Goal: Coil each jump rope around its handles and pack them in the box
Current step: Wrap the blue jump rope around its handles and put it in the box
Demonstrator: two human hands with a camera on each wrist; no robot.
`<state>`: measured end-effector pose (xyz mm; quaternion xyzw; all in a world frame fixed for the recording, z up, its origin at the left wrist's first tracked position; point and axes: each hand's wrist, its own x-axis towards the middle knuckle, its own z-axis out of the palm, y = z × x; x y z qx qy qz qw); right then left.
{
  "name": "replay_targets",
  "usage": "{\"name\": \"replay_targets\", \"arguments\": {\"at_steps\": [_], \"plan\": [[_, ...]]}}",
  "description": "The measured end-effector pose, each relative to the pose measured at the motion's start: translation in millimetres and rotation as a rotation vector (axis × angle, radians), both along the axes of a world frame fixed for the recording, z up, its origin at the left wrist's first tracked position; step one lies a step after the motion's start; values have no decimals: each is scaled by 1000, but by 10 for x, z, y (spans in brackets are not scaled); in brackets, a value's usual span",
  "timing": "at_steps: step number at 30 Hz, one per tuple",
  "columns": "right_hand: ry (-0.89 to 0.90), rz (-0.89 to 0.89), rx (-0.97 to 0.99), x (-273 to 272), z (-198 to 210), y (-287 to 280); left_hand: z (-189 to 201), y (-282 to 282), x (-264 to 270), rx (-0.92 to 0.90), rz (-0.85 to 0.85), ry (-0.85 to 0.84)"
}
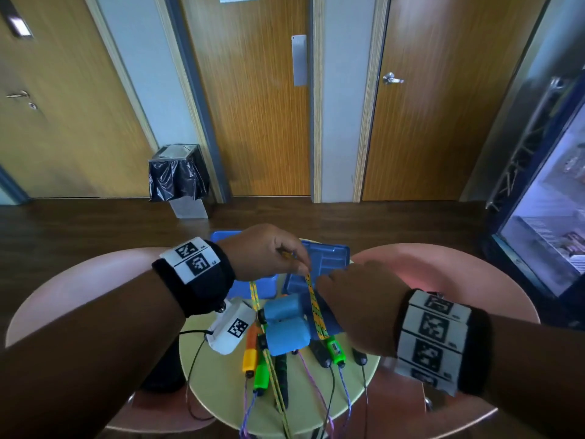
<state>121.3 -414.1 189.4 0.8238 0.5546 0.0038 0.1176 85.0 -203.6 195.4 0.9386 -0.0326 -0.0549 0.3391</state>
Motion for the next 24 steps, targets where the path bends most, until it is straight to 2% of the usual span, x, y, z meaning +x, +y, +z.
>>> {"name": "replay_targets", "arguments": {"at_steps": [4, 8, 13, 19, 24], "plan": [[65, -1, 59, -30, 151, -116, -104, -11, -20, -155, -36, -56], [112, -31, 96, -62, 221, -179, -146, -39, -36, -191, -38, -118], [75, -84, 10, -8, 104, -192, 50, -47, -73, -83, -18, -207], [23, -84, -88, 8, -8, -105, 265, -94, -61, 225, -178, -247], [72, -108, -98, -16, 6, -103, 270, -39, -105, 212, -155, -274]]}}
